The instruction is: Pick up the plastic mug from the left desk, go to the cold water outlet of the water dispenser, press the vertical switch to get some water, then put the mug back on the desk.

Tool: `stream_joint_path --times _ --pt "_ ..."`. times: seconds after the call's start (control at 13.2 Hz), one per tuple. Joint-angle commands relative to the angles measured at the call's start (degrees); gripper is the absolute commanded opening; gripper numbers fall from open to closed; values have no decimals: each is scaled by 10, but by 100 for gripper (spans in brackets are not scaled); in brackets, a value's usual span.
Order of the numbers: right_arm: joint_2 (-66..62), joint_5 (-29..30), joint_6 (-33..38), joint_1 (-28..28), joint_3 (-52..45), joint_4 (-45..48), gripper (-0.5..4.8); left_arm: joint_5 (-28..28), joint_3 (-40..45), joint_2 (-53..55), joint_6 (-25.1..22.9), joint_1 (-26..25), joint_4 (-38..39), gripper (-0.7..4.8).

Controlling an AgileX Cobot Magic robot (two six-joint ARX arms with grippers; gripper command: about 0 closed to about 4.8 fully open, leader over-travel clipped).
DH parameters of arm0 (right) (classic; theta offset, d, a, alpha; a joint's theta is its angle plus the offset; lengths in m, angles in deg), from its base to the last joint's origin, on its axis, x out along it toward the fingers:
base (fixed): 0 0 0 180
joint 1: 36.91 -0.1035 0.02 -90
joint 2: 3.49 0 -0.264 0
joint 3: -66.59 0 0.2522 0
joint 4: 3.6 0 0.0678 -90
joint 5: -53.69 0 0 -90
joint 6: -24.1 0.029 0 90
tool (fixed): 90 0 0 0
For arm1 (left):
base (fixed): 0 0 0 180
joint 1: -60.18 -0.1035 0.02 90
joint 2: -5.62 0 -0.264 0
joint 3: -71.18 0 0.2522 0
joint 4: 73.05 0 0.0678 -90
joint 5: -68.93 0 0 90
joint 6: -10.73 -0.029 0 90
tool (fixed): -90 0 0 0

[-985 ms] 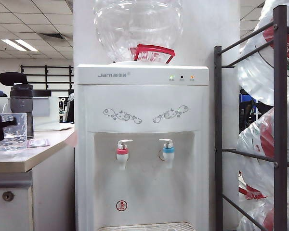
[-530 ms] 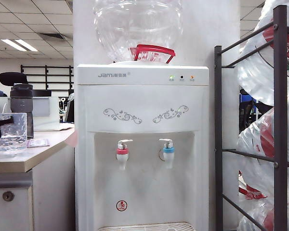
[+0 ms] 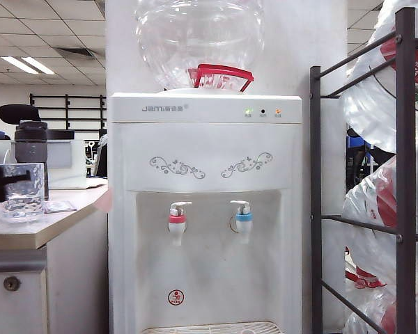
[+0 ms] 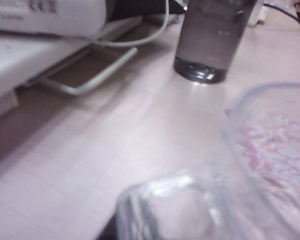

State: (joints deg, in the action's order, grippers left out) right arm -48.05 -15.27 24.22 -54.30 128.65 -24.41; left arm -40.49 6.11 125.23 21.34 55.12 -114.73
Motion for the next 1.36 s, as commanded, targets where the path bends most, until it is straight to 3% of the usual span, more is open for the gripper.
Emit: stream_joint_path --times 0.08,0.68,0.83,0.91,1.21,1.36 --pt "0 0 -2 -1 5 -6 -5 15 -1 1 -1 0 -6 -6" --pt "-5 1 -2 -1 5 -9 -5 67 4 -52 5 0 -18 -6" --pt "-5 1 -2 -1 5 -9 -5 106 16 -118 5 0 27 -6" --pt "-5 1 -2 -1 5 -8 -5 120 59 -201 6 0 44 -6" --pt "-4 1 -2 -1 5 -8 -5 193 109 -386 8 5 191 -6" --pt "-4 1 -2 -1 5 -8 -5 195 109 -435 8 47 217 -6"
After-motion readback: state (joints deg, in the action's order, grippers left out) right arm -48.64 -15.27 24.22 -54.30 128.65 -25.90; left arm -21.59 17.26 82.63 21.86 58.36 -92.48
